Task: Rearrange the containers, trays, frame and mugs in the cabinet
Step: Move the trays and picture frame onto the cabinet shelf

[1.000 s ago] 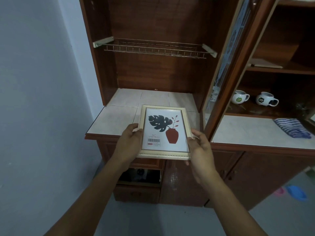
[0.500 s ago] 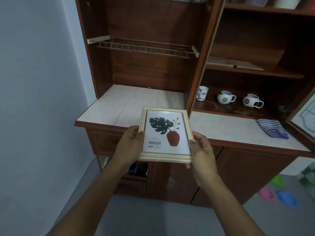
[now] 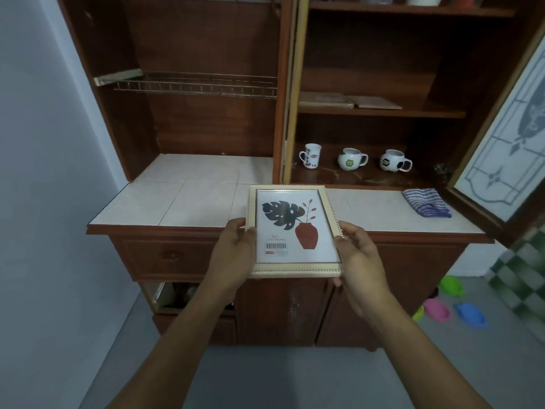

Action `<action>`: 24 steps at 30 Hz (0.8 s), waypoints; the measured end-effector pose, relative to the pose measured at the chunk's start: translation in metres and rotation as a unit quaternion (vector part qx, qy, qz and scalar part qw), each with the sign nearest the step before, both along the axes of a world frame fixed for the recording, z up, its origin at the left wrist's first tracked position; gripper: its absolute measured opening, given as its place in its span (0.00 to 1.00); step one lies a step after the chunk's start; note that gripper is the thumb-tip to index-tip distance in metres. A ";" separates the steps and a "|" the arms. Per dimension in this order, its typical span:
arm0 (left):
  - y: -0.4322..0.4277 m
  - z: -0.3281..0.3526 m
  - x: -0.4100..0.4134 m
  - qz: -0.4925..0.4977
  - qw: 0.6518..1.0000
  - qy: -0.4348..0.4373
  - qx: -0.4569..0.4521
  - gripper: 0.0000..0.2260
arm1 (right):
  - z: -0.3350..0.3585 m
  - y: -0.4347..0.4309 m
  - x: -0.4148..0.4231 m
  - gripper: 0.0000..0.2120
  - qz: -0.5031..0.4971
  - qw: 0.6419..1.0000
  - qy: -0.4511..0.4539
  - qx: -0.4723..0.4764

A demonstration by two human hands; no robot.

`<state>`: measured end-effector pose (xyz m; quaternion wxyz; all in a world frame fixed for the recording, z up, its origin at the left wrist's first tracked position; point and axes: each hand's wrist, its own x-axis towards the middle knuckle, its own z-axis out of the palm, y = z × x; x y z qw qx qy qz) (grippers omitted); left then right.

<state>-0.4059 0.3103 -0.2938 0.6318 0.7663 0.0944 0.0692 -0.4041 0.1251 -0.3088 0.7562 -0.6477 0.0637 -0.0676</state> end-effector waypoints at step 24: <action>-0.211 0.006 0.047 -0.003 1.000 -0.003 0.001 0.11 | 0.020 -0.210 0.035 0.11 -0.005 0.999 0.026 -0.023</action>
